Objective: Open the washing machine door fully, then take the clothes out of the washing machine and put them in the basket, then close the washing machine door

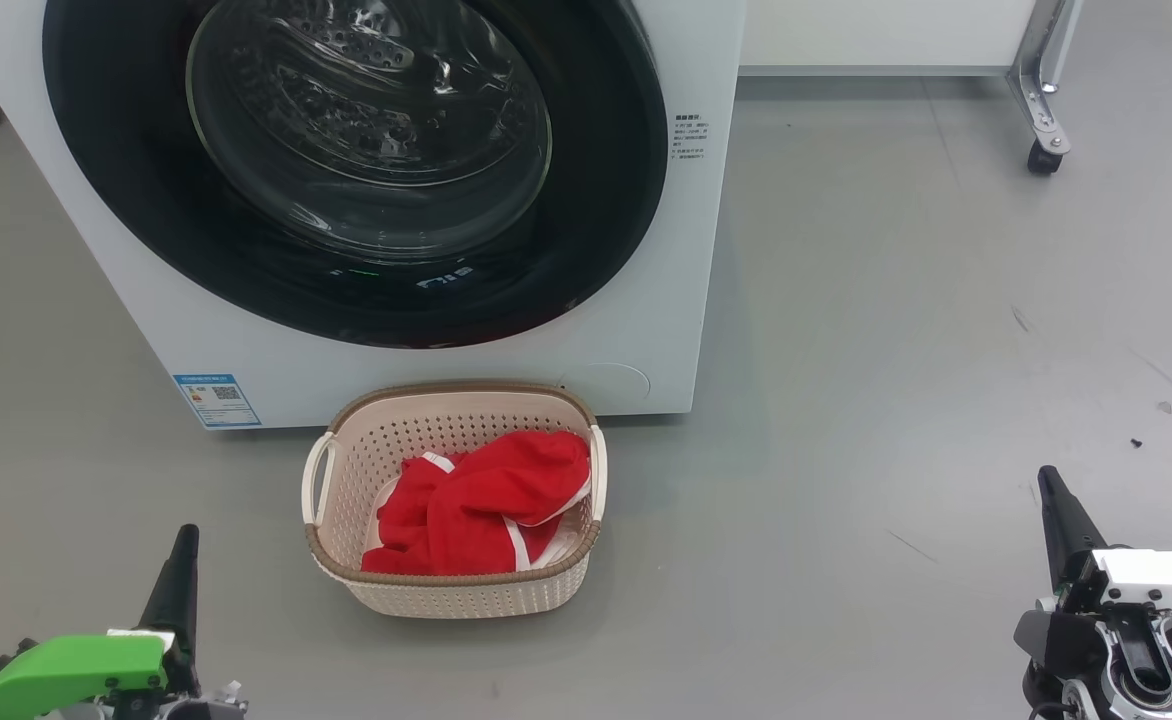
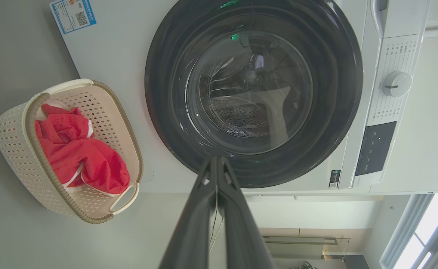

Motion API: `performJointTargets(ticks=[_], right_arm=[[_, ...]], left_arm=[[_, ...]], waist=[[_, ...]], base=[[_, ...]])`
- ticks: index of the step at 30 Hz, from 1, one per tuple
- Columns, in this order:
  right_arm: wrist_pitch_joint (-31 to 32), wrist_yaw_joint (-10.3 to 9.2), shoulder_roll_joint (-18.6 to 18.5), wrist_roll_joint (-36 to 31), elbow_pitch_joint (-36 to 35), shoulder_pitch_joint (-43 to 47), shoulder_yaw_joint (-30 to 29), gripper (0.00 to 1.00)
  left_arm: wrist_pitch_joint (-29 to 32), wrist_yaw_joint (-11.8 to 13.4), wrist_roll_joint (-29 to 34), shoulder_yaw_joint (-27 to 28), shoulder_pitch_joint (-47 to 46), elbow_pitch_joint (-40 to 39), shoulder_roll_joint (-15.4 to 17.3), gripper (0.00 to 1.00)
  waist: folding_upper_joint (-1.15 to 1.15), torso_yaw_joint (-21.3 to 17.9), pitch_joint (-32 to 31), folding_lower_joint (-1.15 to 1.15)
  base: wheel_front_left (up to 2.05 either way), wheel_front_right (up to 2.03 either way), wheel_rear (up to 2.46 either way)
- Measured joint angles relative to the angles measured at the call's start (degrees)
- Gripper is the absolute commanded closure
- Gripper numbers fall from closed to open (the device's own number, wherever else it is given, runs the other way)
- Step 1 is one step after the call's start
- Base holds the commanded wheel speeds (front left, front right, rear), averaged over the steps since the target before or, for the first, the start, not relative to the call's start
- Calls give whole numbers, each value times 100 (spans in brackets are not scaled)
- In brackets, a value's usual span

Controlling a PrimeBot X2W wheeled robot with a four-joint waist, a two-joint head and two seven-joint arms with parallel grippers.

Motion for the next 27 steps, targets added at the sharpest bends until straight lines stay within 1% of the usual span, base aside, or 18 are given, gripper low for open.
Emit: performJointTargets(ticks=[27], right_arm=[[8,29,4,-3,-7,-1,-14,100]], left_arm=[[25,0,1,33,-5,-8,-5,100]], waist=[[0,0,2,0]], base=[[0,0,0]])
